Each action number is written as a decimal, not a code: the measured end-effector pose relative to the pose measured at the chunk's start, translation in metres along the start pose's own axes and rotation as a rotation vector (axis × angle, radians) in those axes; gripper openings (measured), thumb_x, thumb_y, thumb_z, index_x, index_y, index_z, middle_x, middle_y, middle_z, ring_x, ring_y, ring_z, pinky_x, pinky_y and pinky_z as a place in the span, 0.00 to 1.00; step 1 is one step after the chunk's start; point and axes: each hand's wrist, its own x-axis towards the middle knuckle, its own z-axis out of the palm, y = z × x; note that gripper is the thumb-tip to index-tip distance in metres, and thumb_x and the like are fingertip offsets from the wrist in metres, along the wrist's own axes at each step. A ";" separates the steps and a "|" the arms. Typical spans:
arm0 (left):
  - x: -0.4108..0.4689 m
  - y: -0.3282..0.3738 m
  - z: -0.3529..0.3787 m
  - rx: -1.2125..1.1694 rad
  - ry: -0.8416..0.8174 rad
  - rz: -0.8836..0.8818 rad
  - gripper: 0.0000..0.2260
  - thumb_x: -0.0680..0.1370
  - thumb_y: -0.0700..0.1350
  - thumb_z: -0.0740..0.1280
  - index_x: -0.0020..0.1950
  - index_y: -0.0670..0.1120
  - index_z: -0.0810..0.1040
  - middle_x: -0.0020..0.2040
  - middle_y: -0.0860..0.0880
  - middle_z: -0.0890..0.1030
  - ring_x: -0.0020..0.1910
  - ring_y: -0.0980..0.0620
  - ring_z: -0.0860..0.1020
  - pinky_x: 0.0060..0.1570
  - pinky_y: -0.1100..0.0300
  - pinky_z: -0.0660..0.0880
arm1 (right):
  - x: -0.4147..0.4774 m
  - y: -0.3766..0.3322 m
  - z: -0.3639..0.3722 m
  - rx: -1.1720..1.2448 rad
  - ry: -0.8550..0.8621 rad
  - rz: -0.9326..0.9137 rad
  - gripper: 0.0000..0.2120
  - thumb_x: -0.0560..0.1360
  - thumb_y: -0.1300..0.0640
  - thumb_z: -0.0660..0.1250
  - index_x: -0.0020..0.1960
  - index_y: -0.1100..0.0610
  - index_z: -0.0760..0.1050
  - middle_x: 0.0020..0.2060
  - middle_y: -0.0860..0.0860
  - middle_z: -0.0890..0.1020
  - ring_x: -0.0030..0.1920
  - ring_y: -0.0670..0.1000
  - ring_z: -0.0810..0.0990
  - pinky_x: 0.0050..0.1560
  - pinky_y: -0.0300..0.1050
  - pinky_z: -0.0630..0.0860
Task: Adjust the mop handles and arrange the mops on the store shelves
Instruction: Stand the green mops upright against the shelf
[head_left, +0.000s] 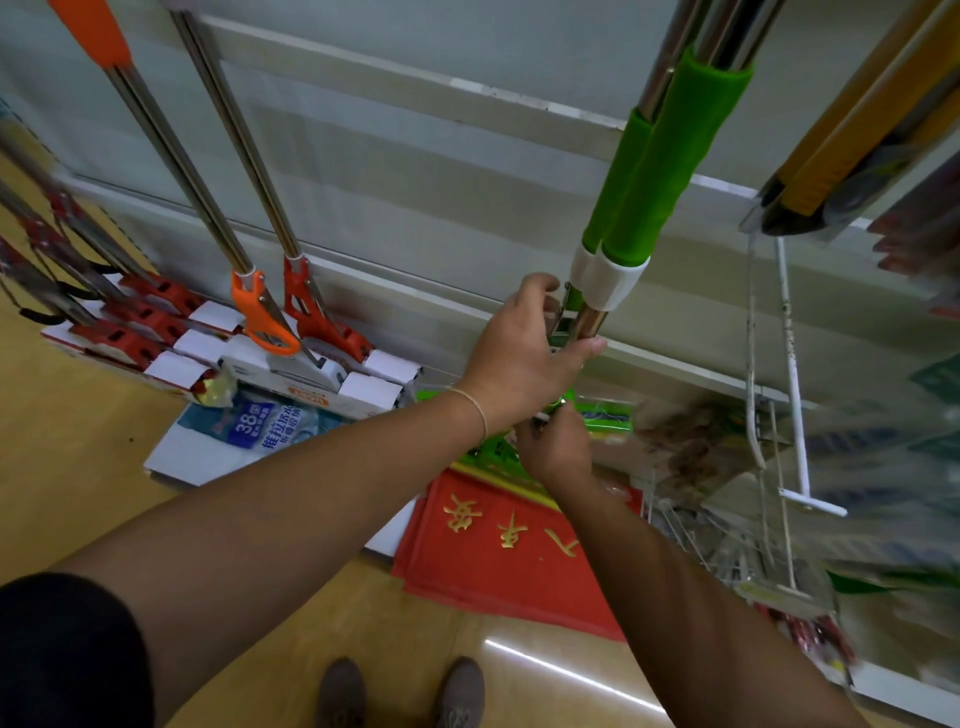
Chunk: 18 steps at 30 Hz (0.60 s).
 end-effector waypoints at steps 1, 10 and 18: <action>0.002 0.003 -0.002 0.027 -0.003 0.008 0.32 0.71 0.54 0.75 0.70 0.46 0.67 0.62 0.47 0.77 0.58 0.50 0.76 0.58 0.56 0.74 | 0.001 0.001 0.000 -0.002 0.008 -0.001 0.27 0.72 0.38 0.63 0.53 0.63 0.72 0.46 0.61 0.80 0.46 0.64 0.80 0.37 0.49 0.70; 0.009 0.015 -0.005 0.096 -0.112 0.050 0.07 0.75 0.46 0.71 0.50 0.44 0.80 0.42 0.47 0.83 0.42 0.48 0.81 0.45 0.52 0.79 | 0.008 0.002 0.004 0.002 0.027 -0.024 0.30 0.70 0.33 0.61 0.54 0.59 0.73 0.46 0.58 0.81 0.45 0.62 0.80 0.41 0.53 0.77; 0.018 0.022 -0.003 0.153 -0.062 0.016 0.32 0.74 0.47 0.72 0.73 0.39 0.64 0.66 0.41 0.73 0.65 0.44 0.71 0.64 0.58 0.66 | 0.022 0.008 -0.004 0.048 0.029 -0.053 0.23 0.72 0.45 0.73 0.53 0.64 0.75 0.48 0.62 0.81 0.50 0.64 0.79 0.41 0.50 0.72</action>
